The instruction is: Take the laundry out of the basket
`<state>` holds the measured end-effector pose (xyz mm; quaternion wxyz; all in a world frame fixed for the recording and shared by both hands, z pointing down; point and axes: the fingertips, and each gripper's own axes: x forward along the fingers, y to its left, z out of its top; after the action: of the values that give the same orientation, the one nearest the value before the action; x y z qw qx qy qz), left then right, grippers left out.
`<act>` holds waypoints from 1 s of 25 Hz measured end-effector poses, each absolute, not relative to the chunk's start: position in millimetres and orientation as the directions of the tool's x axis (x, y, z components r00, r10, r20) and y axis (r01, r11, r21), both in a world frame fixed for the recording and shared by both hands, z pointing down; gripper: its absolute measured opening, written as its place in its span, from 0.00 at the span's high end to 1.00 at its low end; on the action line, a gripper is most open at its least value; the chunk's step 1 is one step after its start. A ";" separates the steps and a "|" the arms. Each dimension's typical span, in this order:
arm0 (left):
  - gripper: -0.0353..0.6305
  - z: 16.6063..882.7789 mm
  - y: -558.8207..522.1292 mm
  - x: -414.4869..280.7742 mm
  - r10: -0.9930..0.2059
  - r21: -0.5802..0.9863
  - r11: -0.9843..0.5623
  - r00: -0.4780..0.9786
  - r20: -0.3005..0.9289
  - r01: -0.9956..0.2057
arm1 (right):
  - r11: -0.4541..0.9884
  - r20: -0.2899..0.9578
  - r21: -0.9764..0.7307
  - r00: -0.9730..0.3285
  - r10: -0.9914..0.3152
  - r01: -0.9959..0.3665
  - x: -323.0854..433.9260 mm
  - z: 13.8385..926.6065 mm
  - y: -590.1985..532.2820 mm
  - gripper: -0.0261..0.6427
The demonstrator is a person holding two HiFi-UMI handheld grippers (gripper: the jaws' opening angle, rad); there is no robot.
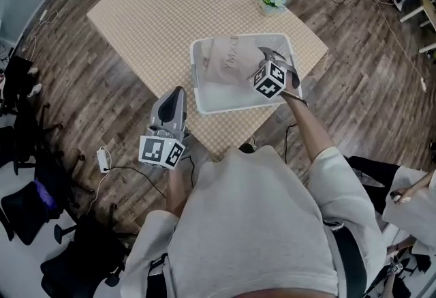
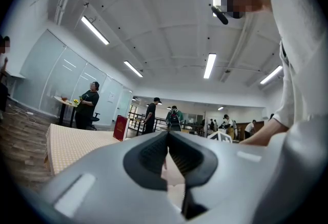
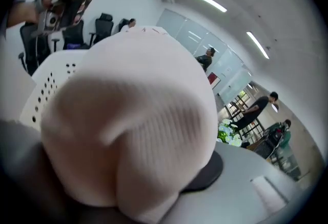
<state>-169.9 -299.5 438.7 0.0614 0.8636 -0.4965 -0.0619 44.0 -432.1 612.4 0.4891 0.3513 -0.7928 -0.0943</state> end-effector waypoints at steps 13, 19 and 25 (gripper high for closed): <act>0.93 424.4 -282.5 -150.0 -0.846 0.128 -0.533 0.530 -0.058 -0.837 | 0.520 0.351 -0.248 -0.576 -0.738 -0.817 67.1 539.4 -422.2 0.73; 0.93 424.7 -284.4 -147.7 -0.835 0.126 -0.550 0.545 -0.073 -0.826 | 0.540 0.313 -0.191 -0.572 -0.758 -0.820 64.6 520.7 -411.0 0.72; 0.93 418.9 -284.2 -144.9 -0.793 0.120 -0.609 0.603 -0.087 -0.784 | 0.538 0.233 -0.221 -0.580 -0.781 -0.813 50.3 488.1 -378.4 0.72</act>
<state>-144.9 -284.2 418.9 0.0349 0.8945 -0.4409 -0.0658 50.3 -378.4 488.1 0.0530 0.4553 -0.8753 0.1540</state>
